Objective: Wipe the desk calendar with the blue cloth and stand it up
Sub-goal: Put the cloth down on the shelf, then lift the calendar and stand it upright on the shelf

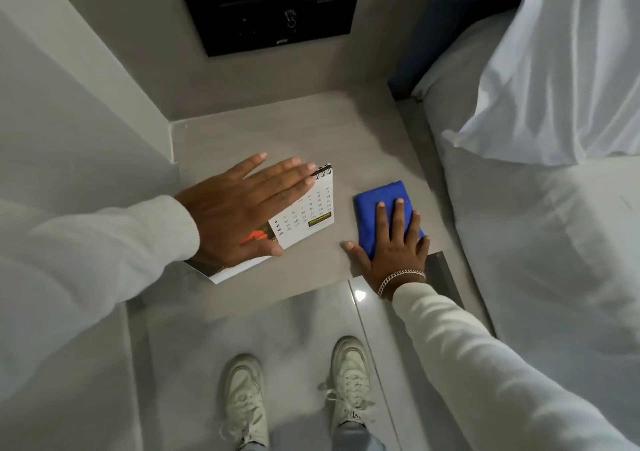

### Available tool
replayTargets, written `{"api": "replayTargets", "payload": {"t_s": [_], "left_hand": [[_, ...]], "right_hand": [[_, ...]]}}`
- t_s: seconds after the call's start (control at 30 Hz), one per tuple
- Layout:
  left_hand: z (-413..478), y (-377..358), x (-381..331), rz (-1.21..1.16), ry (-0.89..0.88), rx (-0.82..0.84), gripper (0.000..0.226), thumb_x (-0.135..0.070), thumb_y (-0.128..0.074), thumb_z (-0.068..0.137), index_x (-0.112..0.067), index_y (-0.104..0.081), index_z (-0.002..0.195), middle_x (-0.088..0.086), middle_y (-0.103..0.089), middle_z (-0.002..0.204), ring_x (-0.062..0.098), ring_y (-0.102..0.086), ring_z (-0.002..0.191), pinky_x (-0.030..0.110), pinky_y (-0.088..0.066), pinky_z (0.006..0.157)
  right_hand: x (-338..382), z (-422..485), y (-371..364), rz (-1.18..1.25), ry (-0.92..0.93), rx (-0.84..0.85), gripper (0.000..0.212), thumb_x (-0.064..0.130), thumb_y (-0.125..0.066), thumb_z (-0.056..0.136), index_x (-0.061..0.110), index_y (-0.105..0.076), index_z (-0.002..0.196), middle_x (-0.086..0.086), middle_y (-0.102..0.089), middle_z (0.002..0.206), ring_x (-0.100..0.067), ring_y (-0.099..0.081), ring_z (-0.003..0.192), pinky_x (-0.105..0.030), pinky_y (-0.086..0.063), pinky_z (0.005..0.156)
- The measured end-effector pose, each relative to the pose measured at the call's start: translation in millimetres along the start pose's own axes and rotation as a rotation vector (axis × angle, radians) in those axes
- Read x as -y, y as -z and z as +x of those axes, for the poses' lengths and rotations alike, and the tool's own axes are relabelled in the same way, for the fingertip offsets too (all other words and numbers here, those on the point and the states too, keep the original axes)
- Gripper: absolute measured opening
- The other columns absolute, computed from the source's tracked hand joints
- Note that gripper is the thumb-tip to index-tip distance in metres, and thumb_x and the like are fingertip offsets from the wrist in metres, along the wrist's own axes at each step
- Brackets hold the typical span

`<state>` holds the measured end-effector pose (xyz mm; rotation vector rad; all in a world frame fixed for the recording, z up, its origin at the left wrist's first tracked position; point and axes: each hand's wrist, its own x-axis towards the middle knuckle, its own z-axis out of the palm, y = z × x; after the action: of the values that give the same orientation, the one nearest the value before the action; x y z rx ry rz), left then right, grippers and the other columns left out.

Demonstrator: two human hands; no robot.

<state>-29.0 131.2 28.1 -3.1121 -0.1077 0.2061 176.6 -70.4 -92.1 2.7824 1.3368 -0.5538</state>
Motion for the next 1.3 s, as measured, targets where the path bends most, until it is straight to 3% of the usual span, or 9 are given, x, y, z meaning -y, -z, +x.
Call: {"api": "replayTargets", "payload": {"t_s": [0.33, 0.5, 0.6, 0.67, 0.77, 0.93, 1.07, 1.2, 1.3], "left_hand": [[-13, 4, -15, -0.091, 0.172, 0.003, 0.080, -0.060, -0.040, 0.089, -0.022, -0.013, 0.154, 0.005, -0.010, 0.164, 0.031, -0.009, 0.152, 0.053, -0.019, 0.119], [-52, 6, -51, -0.669, 1.060, -0.559, 0.065, -0.044, -0.044, 0.093, -0.019, -0.026, 0.151, 0.004, -0.016, 0.162, 0.020, -0.009, 0.152, 0.030, -0.010, 0.122], [-74, 2, -70, -1.334, 1.565, -0.784, 0.056, -0.047, -0.043, 0.096, -0.023, -0.033, 0.146, 0.000, -0.030, 0.158, 0.013, -0.025, 0.147, 0.030, -0.012, 0.122], [-81, -1, -81, -1.723, 1.613, -0.880, 0.062, -0.061, -0.032, 0.094, -0.028, -0.030, 0.147, -0.001, -0.035, 0.154, 0.013, -0.028, 0.146, 0.036, -0.011, 0.123], [-76, -2, -92, -1.909, 1.615, -0.807, 0.081, -0.070, -0.017, 0.090, -0.018, -0.022, 0.153, 0.005, -0.033, 0.157, 0.017, -0.029, 0.146, 0.036, -0.010, 0.119], [-67, 6, -90, -1.912, 1.605, -0.879, 0.087, -0.073, -0.015, 0.088, -0.015, -0.026, 0.151, 0.002, -0.031, 0.159, 0.015, -0.027, 0.147, 0.030, -0.013, 0.118], [-57, 23, -73, -1.864, 1.506, -0.928, 0.077, -0.064, -0.012, 0.094, -0.013, -0.026, 0.150, 0.000, -0.029, 0.159, 0.012, -0.025, 0.147, 0.026, -0.016, 0.114], [-35, 44, -28, -1.833, 1.383, -0.921, 0.072, -0.057, -0.009, 0.097, -0.012, -0.026, 0.150, 0.002, -0.034, 0.156, 0.013, -0.027, 0.145, 0.023, -0.023, 0.104], [-17, 48, 15, -1.817, 1.344, -0.883, 0.076, -0.065, -0.014, 0.093, -0.016, -0.027, 0.150, 0.002, -0.035, 0.156, 0.016, -0.029, 0.146, 0.032, -0.021, 0.116]], "right_hand": [[-9, 13, 28, -0.029, -0.004, 0.265, 0.102, 0.091, -0.018, 0.064, 0.035, 0.010, 0.145, 0.002, 0.015, 0.159, -0.037, 0.009, 0.144, -0.067, -0.012, 0.109], [4, 24, 81, 0.173, -0.060, 0.322, 0.098, 0.083, -0.037, 0.068, 0.033, -0.002, 0.145, 0.000, -0.015, 0.158, -0.032, -0.020, 0.141, -0.067, -0.008, 0.110], [27, 20, 107, 0.513, -0.038, 0.216, 0.089, 0.067, -0.050, 0.078, 0.025, -0.011, 0.147, -0.003, -0.032, 0.153, -0.030, -0.033, 0.137, -0.048, -0.019, 0.114], [49, 15, 119, 0.825, -0.004, 0.234, 0.076, 0.052, -0.056, 0.084, 0.022, -0.022, 0.146, 0.000, -0.037, 0.150, -0.023, -0.036, 0.136, -0.028, -0.026, 0.106], [76, 8, 126, 1.127, 0.020, 0.289, 0.053, 0.026, -0.055, 0.091, 0.014, -0.038, 0.140, -0.002, -0.048, 0.141, -0.016, -0.044, 0.129, -0.023, -0.031, 0.101], [87, 3, 123, 1.165, 0.154, 0.310, 0.039, 0.016, -0.052, 0.070, 0.034, -0.066, 0.101, -0.007, -0.069, 0.109, -0.018, -0.060, 0.107, -0.049, -0.045, 0.101], [87, 8, 129, 1.249, 0.174, 0.321, 0.041, 0.002, -0.046, 0.078, 0.016, -0.062, 0.113, -0.006, -0.068, 0.110, -0.012, -0.062, 0.104, -0.033, -0.050, 0.092], [96, 38, 145, 1.307, 0.168, 0.284, 0.039, -0.010, -0.042, 0.082, 0.023, -0.063, 0.087, 0.006, -0.067, 0.088, 0.002, -0.064, 0.072, -0.012, -0.048, 0.058], [105, 75, 155, 1.270, 0.156, 0.264, 0.036, -0.004, -0.041, 0.075, 0.019, -0.064, 0.089, 0.018, -0.070, 0.067, 0.005, -0.057, 0.057, -0.011, -0.042, 0.051]]}}
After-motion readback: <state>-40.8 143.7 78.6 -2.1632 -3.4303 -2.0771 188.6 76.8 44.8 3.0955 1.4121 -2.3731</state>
